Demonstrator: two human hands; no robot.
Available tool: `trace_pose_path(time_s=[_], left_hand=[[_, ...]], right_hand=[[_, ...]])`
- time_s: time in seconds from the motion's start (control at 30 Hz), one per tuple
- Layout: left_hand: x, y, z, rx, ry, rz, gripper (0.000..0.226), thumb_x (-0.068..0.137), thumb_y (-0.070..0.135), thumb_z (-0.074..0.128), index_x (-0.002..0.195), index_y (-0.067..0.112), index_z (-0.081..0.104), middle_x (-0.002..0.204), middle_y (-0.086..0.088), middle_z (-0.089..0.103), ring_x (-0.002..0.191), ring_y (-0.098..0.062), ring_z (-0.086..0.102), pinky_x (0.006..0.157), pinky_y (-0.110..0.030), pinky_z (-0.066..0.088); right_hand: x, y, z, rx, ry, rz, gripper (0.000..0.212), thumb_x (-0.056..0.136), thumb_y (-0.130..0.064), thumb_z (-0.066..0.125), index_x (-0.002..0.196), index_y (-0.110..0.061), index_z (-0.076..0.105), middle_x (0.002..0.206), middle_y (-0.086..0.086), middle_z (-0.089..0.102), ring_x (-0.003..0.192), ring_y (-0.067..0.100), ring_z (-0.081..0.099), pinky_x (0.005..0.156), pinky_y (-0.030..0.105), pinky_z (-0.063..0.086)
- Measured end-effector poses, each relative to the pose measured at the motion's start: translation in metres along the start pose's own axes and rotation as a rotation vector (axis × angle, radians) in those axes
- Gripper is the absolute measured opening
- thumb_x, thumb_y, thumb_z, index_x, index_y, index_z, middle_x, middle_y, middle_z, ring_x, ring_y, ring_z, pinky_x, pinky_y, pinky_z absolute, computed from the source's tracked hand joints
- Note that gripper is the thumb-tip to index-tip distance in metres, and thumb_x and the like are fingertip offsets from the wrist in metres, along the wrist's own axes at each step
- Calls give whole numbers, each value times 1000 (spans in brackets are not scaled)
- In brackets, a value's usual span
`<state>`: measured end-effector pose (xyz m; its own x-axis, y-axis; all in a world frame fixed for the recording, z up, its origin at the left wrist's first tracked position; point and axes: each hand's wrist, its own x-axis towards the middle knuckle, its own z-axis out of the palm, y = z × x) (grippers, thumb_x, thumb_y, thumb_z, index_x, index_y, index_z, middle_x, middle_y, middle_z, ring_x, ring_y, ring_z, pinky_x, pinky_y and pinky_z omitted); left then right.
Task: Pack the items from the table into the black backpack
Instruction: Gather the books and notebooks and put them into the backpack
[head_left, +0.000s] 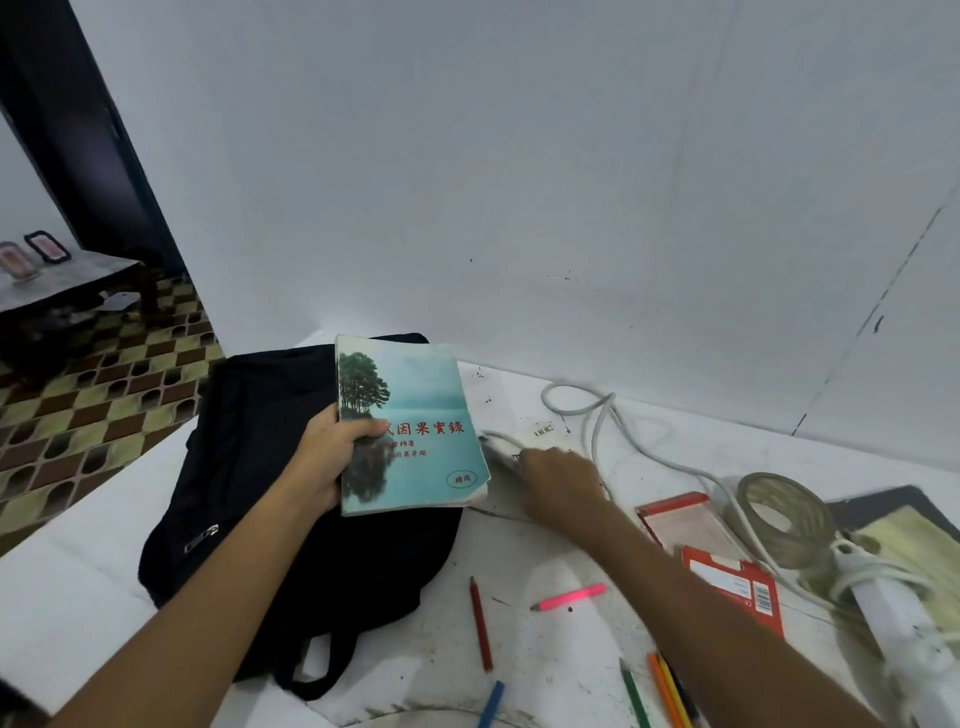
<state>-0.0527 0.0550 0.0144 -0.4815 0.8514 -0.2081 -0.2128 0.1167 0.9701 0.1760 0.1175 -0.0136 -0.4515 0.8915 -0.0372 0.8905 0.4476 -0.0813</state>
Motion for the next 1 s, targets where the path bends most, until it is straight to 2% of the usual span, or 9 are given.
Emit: trace_pose_path(time_s=[0.13, 0.23, 0.37, 0.53, 0.63, 0.73, 0.87, 0.97, 1.0], left_hand=[[-2, -1, -4, -24, 7, -24, 15, 82, -7, 62, 90, 5, 58, 86, -15, 68, 71, -27, 65, 60, -37, 55], [-4, -5, -5, -38, 12, -44, 19, 82, -8, 61, 94, 6, 56, 89, -16, 68, 73, -30, 66, 62, -38, 53], [-9, -21, -4, -38, 0, -28, 39, 81, -12, 59, 113, 8, 48, 100, -17, 66, 83, -33, 67, 65, -40, 55], [-8, -31, -9, -32, 21, -58, 45, 80, -12, 61, 118, 7, 47, 104, -17, 65, 86, -33, 66, 69, -42, 56], [-8, -37, -10, 2, 31, -74, 41, 82, -8, 62, 118, 6, 47, 104, -17, 66, 86, -33, 66, 74, -45, 56], [-13, -37, -11, -146, -49, -107, 29, 94, 22, 53, 116, 3, 55, 92, -15, 70, 72, -27, 69, 65, -37, 56], [-15, -37, -17, -325, -154, -168, 59, 99, 53, 28, 100, 12, 70, 101, -13, 73, 85, -22, 72, 78, -34, 50], [-9, -48, -19, -211, -114, -140, 31, 97, 25, 51, 122, 8, 58, 108, -12, 71, 92, -24, 70, 79, -35, 52], [-5, -53, -20, -160, -62, -129, 35, 93, 13, 56, 128, 8, 52, 110, -12, 70, 93, -25, 70, 78, -35, 53]], right_hand=[[11, 38, -34, 504, 42, 141, 31, 84, -14, 54, 112, -9, 66, 115, 8, 64, 101, 26, 61, 80, 28, 44], [5, 58, -61, 817, 108, 226, 22, 77, -1, 55, 89, -5, 73, 79, 14, 68, 61, 21, 58, 56, 23, 40], [-11, 58, -76, 1110, 128, 289, 29, 76, 6, 49, 88, -3, 73, 70, 15, 65, 51, 23, 58, 50, 22, 44], [-18, 3, -94, 741, 340, 119, 26, 75, -4, 54, 92, -12, 71, 77, 3, 68, 67, 22, 59, 55, 26, 40], [-19, -45, -91, 441, 384, 4, 10, 75, -7, 48, 83, -8, 54, 70, 5, 56, 65, 29, 51, 52, 30, 33], [-19, -98, -73, 240, 322, -118, 17, 86, -11, 46, 102, -12, 51, 85, 8, 60, 78, 31, 58, 63, 31, 36], [-28, -150, -37, 117, 179, -315, 23, 90, -13, 48, 111, -7, 54, 106, 13, 64, 98, 33, 61, 70, 33, 35], [-28, -159, -16, 130, 85, -373, 26, 87, -17, 51, 108, -6, 59, 103, 13, 65, 96, 33, 62, 69, 32, 33], [-25, -152, -12, 232, 70, -354, 26, 86, -22, 53, 106, -9, 63, 101, 11, 67, 95, 31, 62, 69, 30, 34]])
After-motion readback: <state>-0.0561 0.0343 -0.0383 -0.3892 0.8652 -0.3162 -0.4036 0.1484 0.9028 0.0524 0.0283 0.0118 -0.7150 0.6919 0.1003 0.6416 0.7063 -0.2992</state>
